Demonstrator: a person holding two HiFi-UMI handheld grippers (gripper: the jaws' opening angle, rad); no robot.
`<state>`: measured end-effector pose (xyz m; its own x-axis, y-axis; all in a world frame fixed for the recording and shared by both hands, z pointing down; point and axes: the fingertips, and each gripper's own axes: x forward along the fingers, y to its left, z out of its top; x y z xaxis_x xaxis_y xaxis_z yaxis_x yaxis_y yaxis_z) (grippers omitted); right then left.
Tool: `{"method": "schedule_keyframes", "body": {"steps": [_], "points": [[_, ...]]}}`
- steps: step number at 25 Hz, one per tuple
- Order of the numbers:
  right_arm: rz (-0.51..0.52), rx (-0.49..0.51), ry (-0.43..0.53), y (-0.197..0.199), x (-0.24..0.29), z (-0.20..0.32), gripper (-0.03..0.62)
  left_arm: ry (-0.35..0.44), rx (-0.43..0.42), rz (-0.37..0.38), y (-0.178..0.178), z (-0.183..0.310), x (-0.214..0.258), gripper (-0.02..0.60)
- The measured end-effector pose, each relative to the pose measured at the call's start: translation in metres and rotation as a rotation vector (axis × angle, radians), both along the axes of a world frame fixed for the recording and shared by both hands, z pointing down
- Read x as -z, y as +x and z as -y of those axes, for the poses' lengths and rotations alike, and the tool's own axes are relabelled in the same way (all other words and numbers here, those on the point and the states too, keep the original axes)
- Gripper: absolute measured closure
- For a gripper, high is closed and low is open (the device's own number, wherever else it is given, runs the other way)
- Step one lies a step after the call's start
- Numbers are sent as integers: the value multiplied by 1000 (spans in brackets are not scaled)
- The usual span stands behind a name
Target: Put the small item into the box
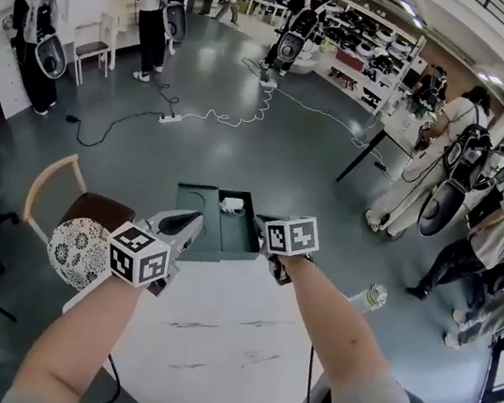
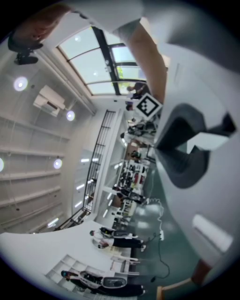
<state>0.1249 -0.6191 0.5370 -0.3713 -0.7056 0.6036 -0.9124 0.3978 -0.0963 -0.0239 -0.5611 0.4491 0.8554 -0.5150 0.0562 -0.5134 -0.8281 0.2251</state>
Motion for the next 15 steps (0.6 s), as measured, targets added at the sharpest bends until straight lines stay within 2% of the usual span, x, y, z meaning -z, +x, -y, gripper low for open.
{"method": "schedule_keyframes", "body": {"steps": [10, 15], "points": [[26, -19, 26, -7, 31, -63, 585, -9, -2, 19, -21, -52, 12, 578], [45, 15, 44, -10, 42, -93, 585, -5, 20, 29, -25, -85, 19, 578]]}}
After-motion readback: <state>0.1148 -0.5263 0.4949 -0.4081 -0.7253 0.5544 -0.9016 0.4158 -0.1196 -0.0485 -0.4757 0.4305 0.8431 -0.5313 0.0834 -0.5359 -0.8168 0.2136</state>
